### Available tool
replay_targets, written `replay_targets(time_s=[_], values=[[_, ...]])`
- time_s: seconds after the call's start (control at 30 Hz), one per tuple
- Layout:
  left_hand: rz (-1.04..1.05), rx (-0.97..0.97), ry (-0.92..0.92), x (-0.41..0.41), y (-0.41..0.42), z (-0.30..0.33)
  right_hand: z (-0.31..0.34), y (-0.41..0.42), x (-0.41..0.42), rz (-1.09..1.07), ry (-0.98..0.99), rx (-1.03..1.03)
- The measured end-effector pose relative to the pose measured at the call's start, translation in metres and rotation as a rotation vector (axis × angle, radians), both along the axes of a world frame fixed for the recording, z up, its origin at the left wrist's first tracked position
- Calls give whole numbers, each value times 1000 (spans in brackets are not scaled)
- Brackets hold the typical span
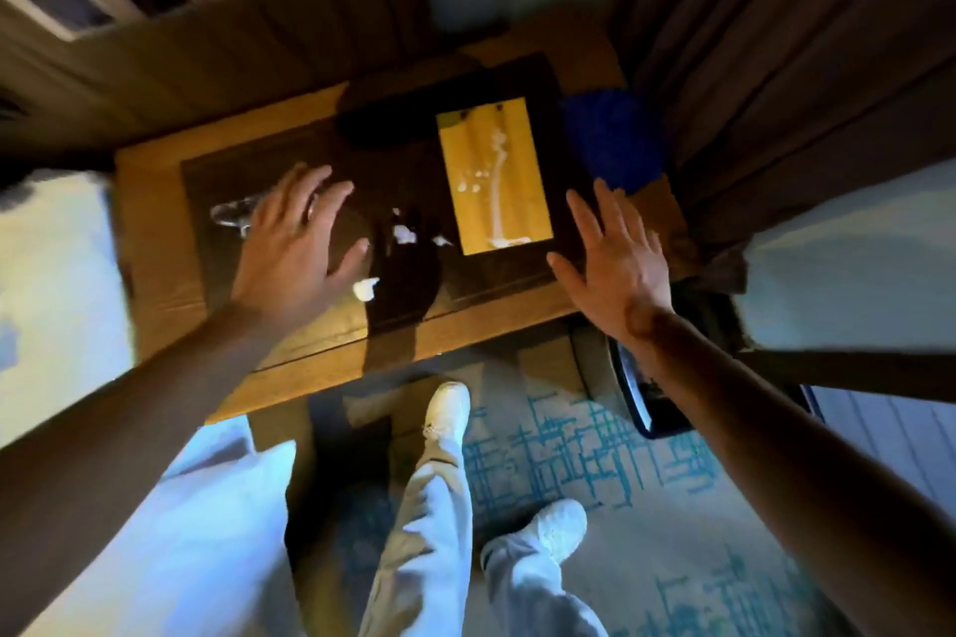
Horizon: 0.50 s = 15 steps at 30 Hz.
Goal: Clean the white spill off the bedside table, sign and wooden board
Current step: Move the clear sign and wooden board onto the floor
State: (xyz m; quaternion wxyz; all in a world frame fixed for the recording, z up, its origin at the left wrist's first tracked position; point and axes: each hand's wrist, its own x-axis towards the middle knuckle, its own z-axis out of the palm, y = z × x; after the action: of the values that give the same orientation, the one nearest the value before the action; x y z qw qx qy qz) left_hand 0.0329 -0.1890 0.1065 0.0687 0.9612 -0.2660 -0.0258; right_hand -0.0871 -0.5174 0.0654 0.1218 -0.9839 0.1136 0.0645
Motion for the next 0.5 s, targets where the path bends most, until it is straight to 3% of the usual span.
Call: replay_targets(time_s=[0.17, 0.27, 0.4, 0.5], values=[[42, 180, 62, 62, 68, -29, -44, 6, 81, -33, 157, -110], [13, 260, 92, 85, 87, -45, -56, 8, 111, -87, 116, -123], [-67, 248, 48, 101, 95, -49, -66, 15, 133, -125, 120, -215], [-99, 208, 15, 109, 99, -52, -69, 18, 141, -182, 114, -175]])
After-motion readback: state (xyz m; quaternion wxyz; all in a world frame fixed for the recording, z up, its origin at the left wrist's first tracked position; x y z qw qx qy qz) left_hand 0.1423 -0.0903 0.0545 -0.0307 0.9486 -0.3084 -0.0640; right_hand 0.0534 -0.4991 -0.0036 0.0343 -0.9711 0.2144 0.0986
